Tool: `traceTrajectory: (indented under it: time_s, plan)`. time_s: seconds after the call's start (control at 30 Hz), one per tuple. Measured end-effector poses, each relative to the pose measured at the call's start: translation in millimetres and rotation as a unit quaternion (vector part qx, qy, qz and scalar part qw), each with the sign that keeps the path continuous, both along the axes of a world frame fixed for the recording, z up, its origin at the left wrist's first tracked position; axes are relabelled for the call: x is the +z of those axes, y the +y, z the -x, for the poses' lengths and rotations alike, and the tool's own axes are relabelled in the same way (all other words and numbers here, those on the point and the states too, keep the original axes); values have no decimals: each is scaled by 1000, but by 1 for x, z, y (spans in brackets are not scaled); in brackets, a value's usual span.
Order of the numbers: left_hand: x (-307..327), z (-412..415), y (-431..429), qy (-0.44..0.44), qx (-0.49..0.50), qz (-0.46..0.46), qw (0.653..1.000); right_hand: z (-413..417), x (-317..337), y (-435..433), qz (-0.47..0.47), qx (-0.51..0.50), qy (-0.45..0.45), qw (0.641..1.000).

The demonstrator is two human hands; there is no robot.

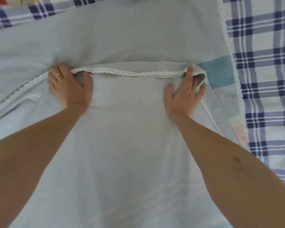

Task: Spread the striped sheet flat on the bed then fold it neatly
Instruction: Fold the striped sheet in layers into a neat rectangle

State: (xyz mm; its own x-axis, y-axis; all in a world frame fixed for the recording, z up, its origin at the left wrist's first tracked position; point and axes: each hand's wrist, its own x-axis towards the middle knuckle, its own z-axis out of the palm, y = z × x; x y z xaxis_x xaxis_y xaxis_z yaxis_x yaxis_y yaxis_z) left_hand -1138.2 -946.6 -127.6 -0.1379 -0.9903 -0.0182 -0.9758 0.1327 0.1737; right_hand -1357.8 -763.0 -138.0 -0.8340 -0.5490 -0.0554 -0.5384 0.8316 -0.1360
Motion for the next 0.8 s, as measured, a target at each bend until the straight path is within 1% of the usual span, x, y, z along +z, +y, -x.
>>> traceTrajectory:
  time_s: [0.03, 0.1, 0.17, 0.23, 0.3, 0.37, 0.4, 0.47, 0.53, 0.57, 0.6, 0.67, 0.77, 0.8]
  plan:
    - [2, 1, 1, 11, 1, -6, 1000, 0, 0, 1, -1, 2, -1, 1000]
    - [5, 0, 10, 70, -20, -12, 997, 0, 0, 1, 3, -2, -6, 1000]
    - [10, -5, 51, 131, -39, 5, 991, -1, -1, 1, 9, 7, -6, 1000]
    - [14, -10, 129, 149, -34, -1, 988, -1, 0, 1, 11, 5, -10, 1000]
    - [16, -11, 222, 133, -45, -57, 988, -1, 1, -1, 22, 1, -19, 1000]
    - [16, -4, 305, 74, -70, -104, 989, -2, 5, 5, 42, 12, -26, 999]
    - [12, 0, 326, 43, -77, -117, 989, -2, 4, 5, 55, 20, -26, 998]
    - [0, 7, 344, 16, -59, -103, 993, 4, -2, 10, 67, 29, -22, 997]
    - [-6, 10, 347, 2, -65, -74, 995, 8, -4, 15, 93, 35, -49, 994]
    - [-8, 6, 338, -3, -73, -76, 994, 9, -4, 13, 114, 35, -57, 991]
    - [-8, 9, 343, 0, -63, -57, 996, 9, -6, 16, 153, 64, -69, 984]
    - [-11, 10, 350, -12, -57, -45, 997, 15, -5, 27, 210, 106, -121, 964]
    - [-18, 8, 353, -13, -56, -30, 998, 23, -5, 39, 197, 168, -154, 954]
    - [-20, 7, 353, -8, -49, -19, 999, 26, -4, 43, 198, 189, -180, 945]
